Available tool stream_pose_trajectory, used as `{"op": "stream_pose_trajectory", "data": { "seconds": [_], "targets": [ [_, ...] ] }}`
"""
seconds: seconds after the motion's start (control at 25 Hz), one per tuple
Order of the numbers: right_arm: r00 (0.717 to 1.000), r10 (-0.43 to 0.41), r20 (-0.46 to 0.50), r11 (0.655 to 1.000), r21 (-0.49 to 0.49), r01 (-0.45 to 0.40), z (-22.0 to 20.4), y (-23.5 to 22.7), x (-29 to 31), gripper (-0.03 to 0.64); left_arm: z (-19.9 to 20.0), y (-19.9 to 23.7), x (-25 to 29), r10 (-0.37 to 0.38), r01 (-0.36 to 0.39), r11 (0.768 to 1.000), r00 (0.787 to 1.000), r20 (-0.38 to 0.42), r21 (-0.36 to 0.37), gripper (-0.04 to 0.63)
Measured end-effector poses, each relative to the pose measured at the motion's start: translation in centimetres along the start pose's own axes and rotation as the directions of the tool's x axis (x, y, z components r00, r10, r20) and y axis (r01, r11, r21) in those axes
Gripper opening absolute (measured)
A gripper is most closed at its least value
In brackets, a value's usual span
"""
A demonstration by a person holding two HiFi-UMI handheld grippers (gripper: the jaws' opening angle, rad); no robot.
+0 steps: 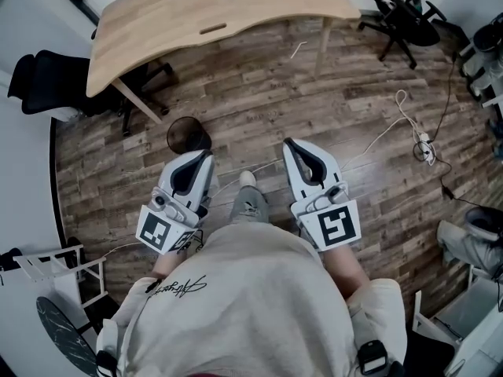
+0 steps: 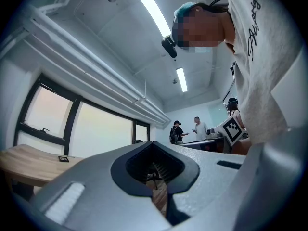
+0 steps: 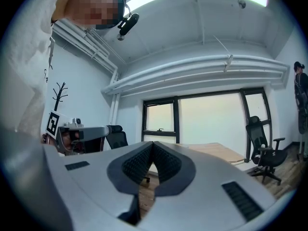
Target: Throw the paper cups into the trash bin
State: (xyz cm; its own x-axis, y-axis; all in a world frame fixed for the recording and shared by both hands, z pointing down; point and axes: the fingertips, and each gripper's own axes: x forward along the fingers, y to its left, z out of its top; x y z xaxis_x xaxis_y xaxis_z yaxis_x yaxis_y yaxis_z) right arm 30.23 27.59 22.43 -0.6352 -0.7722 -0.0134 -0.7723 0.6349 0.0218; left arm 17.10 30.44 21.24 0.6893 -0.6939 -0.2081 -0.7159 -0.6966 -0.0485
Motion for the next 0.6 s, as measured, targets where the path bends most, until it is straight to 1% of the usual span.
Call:
{"op": "stream_pose_trajectory", "data": {
  "seconds": [0.36, 0.6],
  "targets": [
    [1.000, -0.017, 0.004, 1.000, 0.000, 0.017, 0.7, -3.6, 7.2, 0.011, -0.5, 6.9, 4.5, -0.025, 0.025, 1.000, 1.000, -0.001, 0.003, 0.003],
    [1.000, -0.025, 0.012, 1.000, -0.003, 0.025, 1.2, -5.1, 12.1, 0.011, -0.6, 11.6, 6.8, -0.043, 0.043, 0.999, 0.999, 0.001, 0.008, 0.003]
  ]
}}
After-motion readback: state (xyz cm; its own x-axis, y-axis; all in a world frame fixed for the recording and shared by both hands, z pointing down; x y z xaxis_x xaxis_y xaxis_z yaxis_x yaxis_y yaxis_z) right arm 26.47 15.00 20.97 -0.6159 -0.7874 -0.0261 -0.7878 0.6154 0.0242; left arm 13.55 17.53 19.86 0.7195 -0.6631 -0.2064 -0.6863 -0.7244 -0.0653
